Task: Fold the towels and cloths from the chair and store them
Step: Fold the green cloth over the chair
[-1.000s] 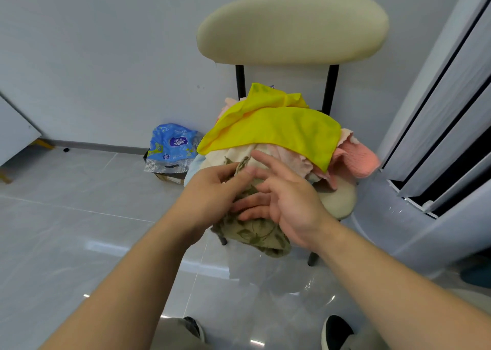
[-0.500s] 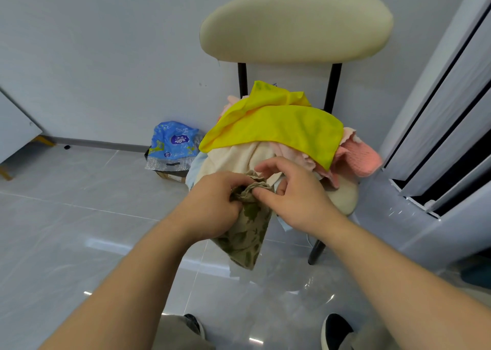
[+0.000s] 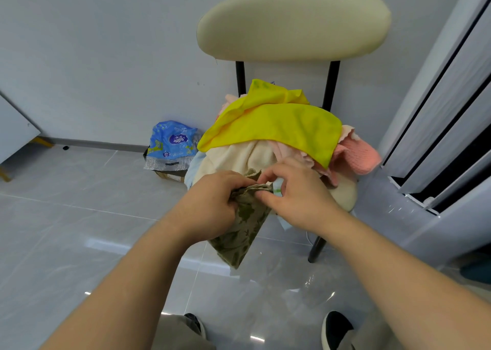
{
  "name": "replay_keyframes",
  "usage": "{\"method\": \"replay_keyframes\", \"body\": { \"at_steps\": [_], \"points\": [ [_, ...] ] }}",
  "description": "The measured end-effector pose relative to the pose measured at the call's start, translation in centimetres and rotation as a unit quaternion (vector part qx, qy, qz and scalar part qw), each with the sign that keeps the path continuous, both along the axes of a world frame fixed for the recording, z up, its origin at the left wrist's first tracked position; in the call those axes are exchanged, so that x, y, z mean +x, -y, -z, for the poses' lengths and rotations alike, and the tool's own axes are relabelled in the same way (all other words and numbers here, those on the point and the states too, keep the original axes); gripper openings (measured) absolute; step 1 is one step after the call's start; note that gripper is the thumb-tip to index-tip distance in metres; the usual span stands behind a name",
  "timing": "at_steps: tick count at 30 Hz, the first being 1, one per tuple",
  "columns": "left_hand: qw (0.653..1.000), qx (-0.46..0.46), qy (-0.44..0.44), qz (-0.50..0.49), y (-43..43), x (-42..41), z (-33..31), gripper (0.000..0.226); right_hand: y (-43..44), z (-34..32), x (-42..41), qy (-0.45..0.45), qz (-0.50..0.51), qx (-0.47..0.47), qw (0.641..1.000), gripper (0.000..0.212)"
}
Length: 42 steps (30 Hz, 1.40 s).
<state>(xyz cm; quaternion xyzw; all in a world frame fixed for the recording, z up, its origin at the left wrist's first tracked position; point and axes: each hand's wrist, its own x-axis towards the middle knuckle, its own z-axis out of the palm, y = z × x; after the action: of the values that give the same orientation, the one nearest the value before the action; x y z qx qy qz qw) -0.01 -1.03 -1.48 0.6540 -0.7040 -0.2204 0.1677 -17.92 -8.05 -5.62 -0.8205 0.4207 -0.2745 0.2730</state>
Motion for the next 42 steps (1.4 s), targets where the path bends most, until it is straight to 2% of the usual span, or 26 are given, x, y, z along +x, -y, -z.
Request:
{"method": "replay_keyframes", "body": {
  "at_steps": [3, 8, 14, 18, 24, 27, 28, 30, 31, 33, 35, 37, 40, 42],
  "points": [
    [1.0, 0.009, -0.001, 0.005, -0.2, -0.1, -0.2, 0.051, 0.4, -0.1, -0.1, -0.012, 0.004, 0.001, 1.0, 0.009],
    [1.0, 0.024, -0.005, -0.002, -0.3, -0.1, 0.0, 0.052, 0.5, -0.4, -0.3, -0.002, -0.012, 0.006, 1.0, 0.012],
    [0.999, 0.051, -0.015, 0.003, -0.3, -0.1, 0.0, 0.066, 0.3, -0.1, -0.1, 0.014, -0.022, 0.028, 0.999, 0.014],
    [0.997, 0.069, -0.022, -0.008, -0.2, 0.1, 0.1, 0.077, 0.5, 0.1, 0.0, 0.032, -0.023, 0.094, 0.995, 0.01],
    [0.996, 0.072, -0.032, -0.038, 0.2, 1.3, 0.3, 0.066, 0.6, -0.4, 0.0, 0.043, -0.019, 0.112, 0.993, 0.014],
    [0.995, 0.096, -0.01, -0.029, 0.3, 2.1, 0.0, 0.071, 0.9, -0.6, -0.1, 0.073, -0.001, 0.097, 0.993, 0.016],
    [0.994, 0.102, 0.004, -0.026, 0.3, 2.4, 0.1, 0.068, 1.0, -0.7, -0.2, 0.082, 0.008, 0.087, 0.993, 0.016],
    [0.994, 0.098, 0.001, -0.04, 0.5, 3.1, 0.4, 0.047, 1.2, -0.9, -0.4, 0.095, 0.025, 0.067, 0.993, 0.015],
    [0.994, 0.089, -0.031, -0.059, 0.6, 3.4, 0.5, 0.033, 1.3, -1.0, -0.5, 0.102, 0.033, 0.058, 0.993, 0.014],
    [0.976, 0.061, -0.168, -0.122, 0.8, 3.6, 0.4, 0.01, 1.4, -1.2, -0.6, 0.133, 0.048, 0.039, 0.989, 0.012],
    [0.915, 0.043, -0.353, -0.188, 1.1, 3.1, 0.2, 0.013, 1.4, -1.4, -0.5, 0.173, 0.072, 0.005, 0.982, 0.011],
    [0.845, 0.034, -0.478, -0.237, 1.7, 1.9, 0.2, 0.019, 1.4, -1.4, -0.3, 0.201, 0.095, -0.017, 0.975, 0.012],
    [0.784, 0.024, -0.544, -0.298, 2.6, 0.1, 0.7, 0.034, 1.2, -1.3, 0.3, 0.228, 0.116, -0.028, 0.966, 0.013],
    [0.781, 0.041, -0.556, -0.283, 2.8, -0.9, 0.8, 0.037, 1.3, -1.4, 0.6, 0.237, 0.124, -0.035, 0.963, 0.014]
  ]
}}
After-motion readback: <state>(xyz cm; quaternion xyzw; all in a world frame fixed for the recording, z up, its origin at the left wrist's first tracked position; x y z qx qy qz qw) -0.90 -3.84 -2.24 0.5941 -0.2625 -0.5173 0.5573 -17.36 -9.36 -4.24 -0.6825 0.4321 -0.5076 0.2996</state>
